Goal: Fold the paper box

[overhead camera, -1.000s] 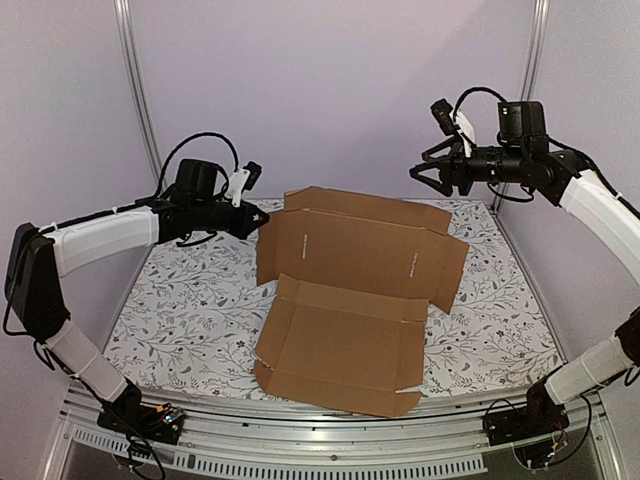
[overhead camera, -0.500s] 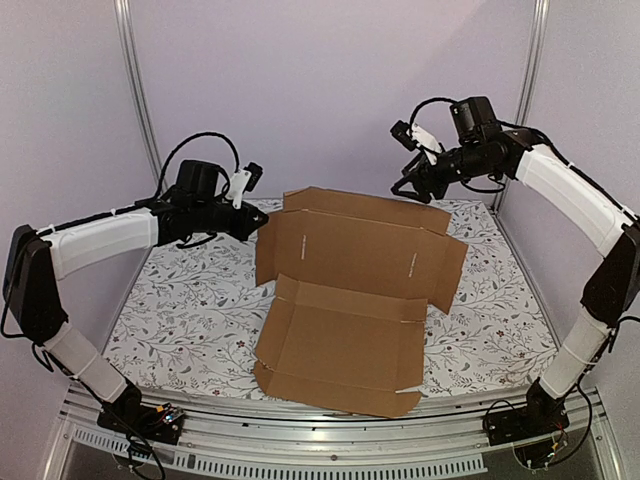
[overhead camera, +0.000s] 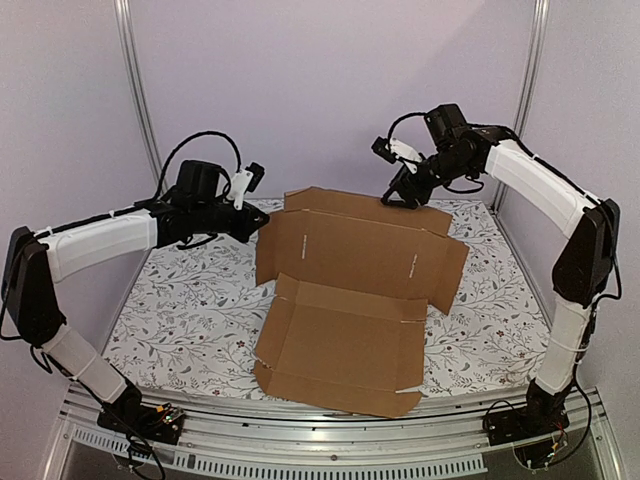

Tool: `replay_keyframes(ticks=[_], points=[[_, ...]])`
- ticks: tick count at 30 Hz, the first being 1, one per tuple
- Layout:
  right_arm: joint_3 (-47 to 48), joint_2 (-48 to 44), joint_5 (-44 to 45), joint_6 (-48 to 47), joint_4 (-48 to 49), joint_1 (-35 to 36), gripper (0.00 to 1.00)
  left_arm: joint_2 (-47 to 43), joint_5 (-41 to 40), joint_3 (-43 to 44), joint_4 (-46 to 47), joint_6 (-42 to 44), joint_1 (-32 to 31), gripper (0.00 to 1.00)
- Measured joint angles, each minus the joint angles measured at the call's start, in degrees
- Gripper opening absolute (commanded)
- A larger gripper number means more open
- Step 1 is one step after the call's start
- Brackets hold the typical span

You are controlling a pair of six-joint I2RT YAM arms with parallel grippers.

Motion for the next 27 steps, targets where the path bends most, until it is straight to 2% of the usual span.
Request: replay_keyframes(ticks=[3,8,16,23,27], points=[[1.4,1.5,0.3,-0.6,-1.3,0.3,0.48,0.0,-0.4,0.0,0.0,0.0,-0.1,0.00],[2.6,3.1,0.9,-1.9,-3.5,0.7,0.33,0.0,-0.8,-0.1,0.0,0.1,-0.2,0.00],[3.5,3.5,1.3,-3.8,-5.8,1.5,0.21,0.0,-1.1,-0.1,0.0,0.3,-0.3,0.00],[5.0,3.5,2.3,-5.6,-7.7,2.3,0.01,0.0,-1.5,-0.3,0.0,0.3,-0.4,0.00],[5.4,3.5,2.6,-6.9,-9.2,3.1,0.00,0.0,-2.1,-0.3,0.0,0.3,-0.6,0.00]])
